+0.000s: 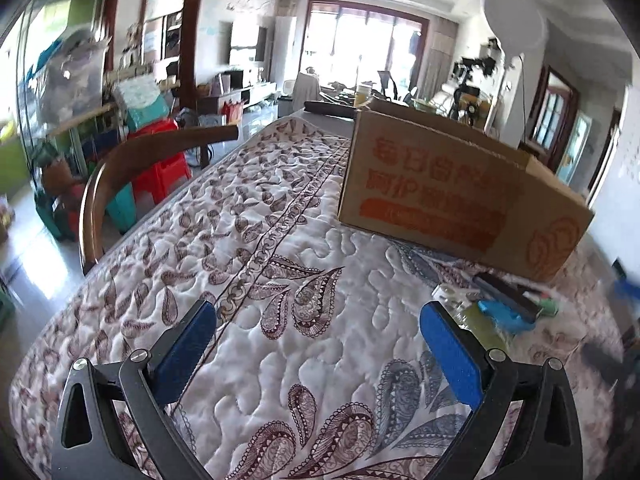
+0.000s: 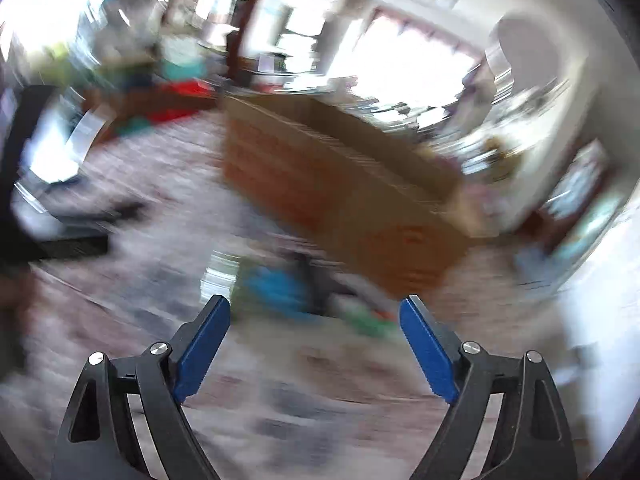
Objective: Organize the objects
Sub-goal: 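Grasp the olive-green cup with the right gripper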
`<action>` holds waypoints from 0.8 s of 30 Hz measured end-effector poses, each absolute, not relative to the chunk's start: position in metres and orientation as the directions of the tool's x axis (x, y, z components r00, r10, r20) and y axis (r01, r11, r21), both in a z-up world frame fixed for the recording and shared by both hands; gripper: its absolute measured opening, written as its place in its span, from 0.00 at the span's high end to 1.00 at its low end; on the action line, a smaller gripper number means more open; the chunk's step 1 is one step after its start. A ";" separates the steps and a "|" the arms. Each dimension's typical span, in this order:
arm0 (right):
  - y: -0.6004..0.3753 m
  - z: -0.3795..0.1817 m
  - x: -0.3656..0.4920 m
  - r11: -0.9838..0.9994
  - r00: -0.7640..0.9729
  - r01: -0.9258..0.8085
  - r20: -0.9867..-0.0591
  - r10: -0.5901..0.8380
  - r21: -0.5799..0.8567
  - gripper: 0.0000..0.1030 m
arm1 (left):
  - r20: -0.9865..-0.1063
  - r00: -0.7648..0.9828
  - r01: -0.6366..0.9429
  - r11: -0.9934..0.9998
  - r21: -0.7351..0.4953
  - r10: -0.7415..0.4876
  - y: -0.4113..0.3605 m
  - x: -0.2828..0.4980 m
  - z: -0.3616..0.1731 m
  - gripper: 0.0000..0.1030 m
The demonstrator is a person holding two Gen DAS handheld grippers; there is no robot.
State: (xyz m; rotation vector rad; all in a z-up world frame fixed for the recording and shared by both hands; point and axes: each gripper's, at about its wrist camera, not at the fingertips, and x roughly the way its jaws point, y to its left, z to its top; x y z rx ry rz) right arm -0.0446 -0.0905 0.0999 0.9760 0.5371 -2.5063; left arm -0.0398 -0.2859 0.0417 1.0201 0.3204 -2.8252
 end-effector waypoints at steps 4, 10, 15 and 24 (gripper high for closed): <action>-0.119 0.067 -0.076 -0.828 -0.530 0.554 -0.803 -0.273 -0.083 0.00 | -0.634 -0.773 0.193 -0.959 -0.206 -0.020 -0.296 -0.036 0.044 0.01; -0.137 0.047 -0.092 -0.830 -0.488 0.556 -0.825 -0.285 -0.042 0.00 | -0.625 -0.781 0.197 -0.939 -0.282 0.024 -0.306 -0.032 0.046 0.01; -0.141 0.042 -0.096 -0.835 -0.521 0.539 -0.822 -0.229 -0.109 0.00 | -0.629 -0.776 0.181 -0.940 -0.289 0.044 -0.303 -0.032 0.046 0.01; -0.109 0.017 -0.103 -0.856 -0.451 0.510 -0.818 -0.356 0.091 0.00 | -0.640 -0.766 0.175 -0.937 -0.301 0.062 -0.302 -0.035 0.043 0.01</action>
